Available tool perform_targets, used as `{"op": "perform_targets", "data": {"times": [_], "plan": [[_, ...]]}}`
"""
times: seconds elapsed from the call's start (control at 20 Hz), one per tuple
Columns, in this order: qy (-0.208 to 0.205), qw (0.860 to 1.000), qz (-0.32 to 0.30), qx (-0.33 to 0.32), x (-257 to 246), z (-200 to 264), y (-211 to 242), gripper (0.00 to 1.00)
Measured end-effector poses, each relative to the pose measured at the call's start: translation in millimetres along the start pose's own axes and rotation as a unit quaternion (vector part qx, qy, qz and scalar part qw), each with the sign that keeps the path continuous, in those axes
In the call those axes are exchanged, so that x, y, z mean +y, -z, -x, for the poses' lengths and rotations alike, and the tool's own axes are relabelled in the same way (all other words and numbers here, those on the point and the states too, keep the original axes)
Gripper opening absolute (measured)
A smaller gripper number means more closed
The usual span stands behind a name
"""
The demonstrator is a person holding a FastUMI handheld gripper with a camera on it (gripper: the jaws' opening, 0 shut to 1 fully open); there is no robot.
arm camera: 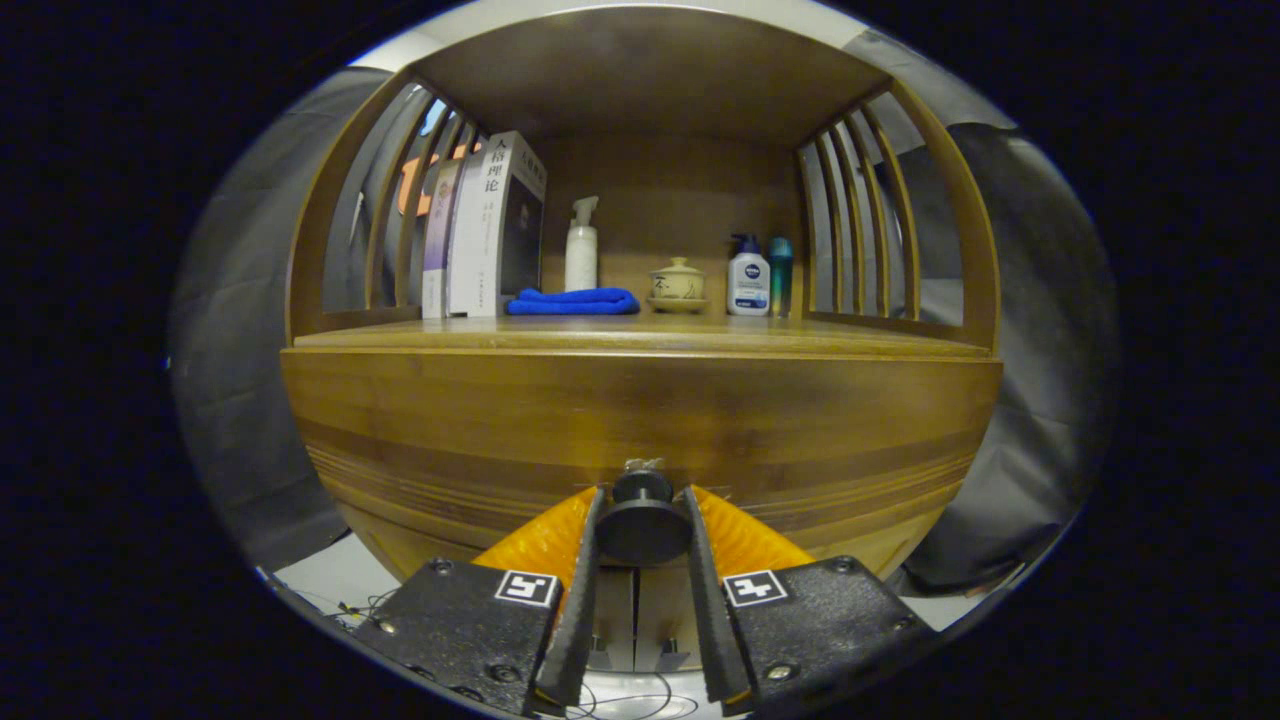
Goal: Pull open the drawer, take out the items inside it, and place them on the countertop above the cabinet.
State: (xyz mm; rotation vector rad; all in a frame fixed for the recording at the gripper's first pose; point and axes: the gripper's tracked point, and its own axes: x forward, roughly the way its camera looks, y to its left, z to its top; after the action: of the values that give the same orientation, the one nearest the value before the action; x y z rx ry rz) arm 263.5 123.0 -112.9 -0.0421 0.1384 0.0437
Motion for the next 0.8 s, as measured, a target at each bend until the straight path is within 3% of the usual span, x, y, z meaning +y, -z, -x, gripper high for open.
{"op": "perform_targets", "data": {"times": [0.35, 0.8], "plan": [[0.002, 1.000, 0.003, 0.014, -0.8, 1.1, 0.8, 0.39], [-0.008, 1.000, 0.003, 0.023, 1.0, 36.0, 8.9, 0.37]]}}
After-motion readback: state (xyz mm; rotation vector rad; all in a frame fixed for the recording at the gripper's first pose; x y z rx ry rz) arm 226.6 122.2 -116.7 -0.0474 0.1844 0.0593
